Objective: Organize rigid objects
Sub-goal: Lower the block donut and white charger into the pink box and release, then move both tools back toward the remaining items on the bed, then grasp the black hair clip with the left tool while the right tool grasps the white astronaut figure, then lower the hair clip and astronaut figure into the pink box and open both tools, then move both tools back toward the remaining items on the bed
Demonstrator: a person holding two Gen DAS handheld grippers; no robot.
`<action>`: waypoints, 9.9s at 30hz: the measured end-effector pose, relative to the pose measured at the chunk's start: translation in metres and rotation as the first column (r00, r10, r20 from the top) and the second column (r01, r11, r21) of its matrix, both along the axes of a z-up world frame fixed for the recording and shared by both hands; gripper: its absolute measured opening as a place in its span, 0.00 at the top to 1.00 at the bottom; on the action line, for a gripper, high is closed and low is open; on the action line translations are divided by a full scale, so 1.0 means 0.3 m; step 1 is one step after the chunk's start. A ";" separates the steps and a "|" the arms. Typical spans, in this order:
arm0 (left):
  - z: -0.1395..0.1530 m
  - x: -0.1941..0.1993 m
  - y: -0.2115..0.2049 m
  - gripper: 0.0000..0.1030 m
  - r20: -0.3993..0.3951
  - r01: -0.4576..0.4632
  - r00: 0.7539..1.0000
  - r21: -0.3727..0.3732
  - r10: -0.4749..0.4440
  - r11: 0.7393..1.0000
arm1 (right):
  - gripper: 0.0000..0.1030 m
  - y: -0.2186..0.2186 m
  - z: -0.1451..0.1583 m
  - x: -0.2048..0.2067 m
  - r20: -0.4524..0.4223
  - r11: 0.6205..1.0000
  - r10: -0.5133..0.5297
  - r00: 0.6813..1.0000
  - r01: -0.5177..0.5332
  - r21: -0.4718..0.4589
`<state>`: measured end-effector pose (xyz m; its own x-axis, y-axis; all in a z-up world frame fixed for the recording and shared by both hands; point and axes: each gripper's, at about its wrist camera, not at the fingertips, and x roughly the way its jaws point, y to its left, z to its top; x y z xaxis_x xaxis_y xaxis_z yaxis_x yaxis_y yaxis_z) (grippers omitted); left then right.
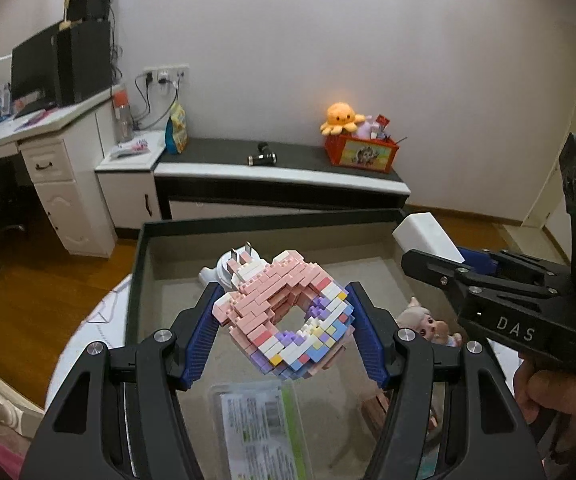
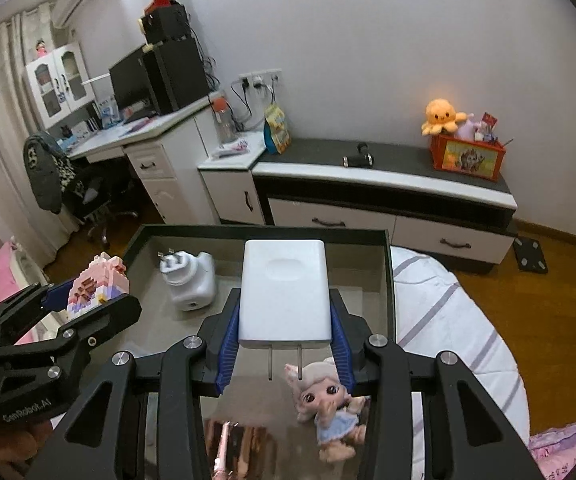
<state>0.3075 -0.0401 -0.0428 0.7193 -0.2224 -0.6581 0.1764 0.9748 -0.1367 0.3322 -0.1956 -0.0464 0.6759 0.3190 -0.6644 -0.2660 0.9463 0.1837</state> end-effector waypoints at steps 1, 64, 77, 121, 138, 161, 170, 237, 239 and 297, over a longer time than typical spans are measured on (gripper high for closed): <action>-0.008 0.011 -0.004 0.39 -0.008 -0.001 1.000 0.000 0.001 1.000 | 0.60 0.001 -0.009 0.011 -0.008 1.000 -0.001 1.000 0.001 -0.002; 0.054 -0.956 0.194 0.00 0.098 -0.193 0.976 -0.006 0.193 0.981 | 0.00 -0.034 0.064 -0.982 0.143 0.986 -0.167 0.976 0.161 0.053; 0.004 -0.923 0.166 0.00 0.054 -0.159 0.986 0.016 0.158 0.987 | 0.00 -0.029 0.029 -0.959 0.107 0.987 -0.162 0.981 0.158 0.044; -0.263 -0.533 0.075 0.80 -0.166 0.132 0.980 0.142 -0.108 0.981 | 0.08 0.093 -0.185 -0.691 -0.079 1.000 -0.024 0.997 0.023 -0.014; -0.272 -0.535 0.129 0.82 -0.161 0.060 0.986 0.045 -0.052 0.997 | 0.48 0.133 -0.246 -0.645 -0.088 0.998 0.051 0.995 -0.047 0.041; -0.131 -0.671 0.153 0.82 -0.069 0.019 0.998 0.062 -0.014 0.998 | 0.48 0.052 -0.127 -0.731 -0.023 0.994 0.045 0.999 -0.042 0.106; 0.007 -0.616 0.153 0.81 0.032 -0.002 1.000 0.070 0.000 0.998 | 0.48 0.035 0.005 -0.656 0.073 0.995 0.035 0.997 -0.041 0.088; 0.108 -0.597 0.102 0.00 0.096 -0.107 0.990 0.043 0.103 0.993 | 0.12 -0.088 0.056 -0.609 0.072 0.981 -0.178 0.981 0.170 0.095; 0.117 -0.624 0.098 0.00 0.100 -0.111 0.989 0.041 0.106 0.993 | 0.12 -0.093 0.070 -0.647 0.085 0.980 -0.180 0.980 0.171 0.098; -0.153 -0.744 -0.049 0.00 -0.086 -0.033 0.995 0.109 0.042 0.994 | 0.11 -0.093 -0.028 -0.810 0.031 0.982 -0.183 0.983 0.181 0.050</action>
